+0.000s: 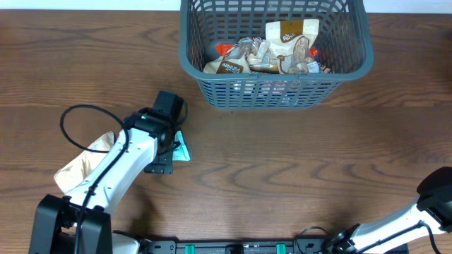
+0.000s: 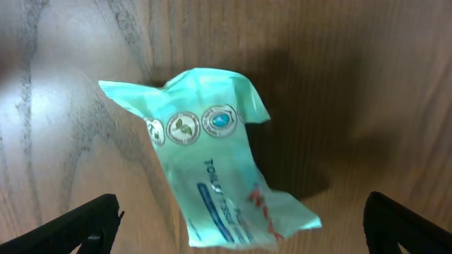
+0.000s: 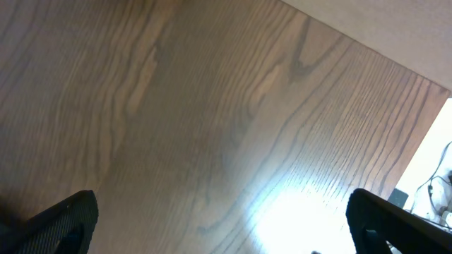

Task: Pack container
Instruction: 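Grasp the mint-green wrapped item with the left gripper and lift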

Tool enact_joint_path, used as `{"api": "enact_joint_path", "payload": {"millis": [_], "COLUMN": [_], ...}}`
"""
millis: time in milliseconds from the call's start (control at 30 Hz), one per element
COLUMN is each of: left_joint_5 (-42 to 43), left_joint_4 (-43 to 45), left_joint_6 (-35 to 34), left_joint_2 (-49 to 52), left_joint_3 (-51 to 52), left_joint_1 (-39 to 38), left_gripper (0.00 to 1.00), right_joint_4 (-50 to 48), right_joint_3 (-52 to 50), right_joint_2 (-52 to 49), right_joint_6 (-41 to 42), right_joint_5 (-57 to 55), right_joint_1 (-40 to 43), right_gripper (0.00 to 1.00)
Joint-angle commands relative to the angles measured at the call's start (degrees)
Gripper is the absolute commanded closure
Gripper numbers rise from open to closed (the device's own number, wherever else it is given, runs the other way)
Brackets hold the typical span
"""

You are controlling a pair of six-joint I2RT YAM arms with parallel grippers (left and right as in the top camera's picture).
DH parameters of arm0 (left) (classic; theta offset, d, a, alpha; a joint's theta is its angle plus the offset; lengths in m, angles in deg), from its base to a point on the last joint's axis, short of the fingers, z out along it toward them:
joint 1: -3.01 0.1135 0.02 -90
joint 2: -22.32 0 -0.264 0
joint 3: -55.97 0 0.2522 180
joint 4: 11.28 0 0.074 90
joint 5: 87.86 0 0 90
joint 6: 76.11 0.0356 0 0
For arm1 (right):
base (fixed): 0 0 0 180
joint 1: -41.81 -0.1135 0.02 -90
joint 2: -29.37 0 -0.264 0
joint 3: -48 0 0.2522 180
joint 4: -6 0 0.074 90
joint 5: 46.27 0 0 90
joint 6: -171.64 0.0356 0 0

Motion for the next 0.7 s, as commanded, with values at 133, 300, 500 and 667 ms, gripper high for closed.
{"api": "enact_joint_path", "payload": {"millis": [133,300,500,667], "left_joint_5": [-1.64,-1.60,-0.92,-0.98], "left_joint_4": [3.02,2.99,3.04,3.04], "left_joint_6": [-1.57,-1.60,-2.43,-2.43], "left_joint_2": [0.04,1.49,4.83,5.68], "left_joint_3": [2.60,2.60,2.60,2.60], "left_joint_1": [0.02,0.02,0.02,0.02], "left_gripper": [0.01,0.01,0.01,0.01], "right_joint_4": [0.42,0.39,0.42,0.39], "right_joint_3": [-0.28,-0.28,-0.28,-0.28], "right_joint_2": [0.26,0.26,0.26,0.26], "right_joint_6": [0.59,0.59,0.59,0.59], "right_joint_5": [0.37,0.37,0.35,0.35], "right_joint_1": [0.61,0.61,0.61,0.61], "right_gripper": [0.01,0.01,0.01,0.01]}}
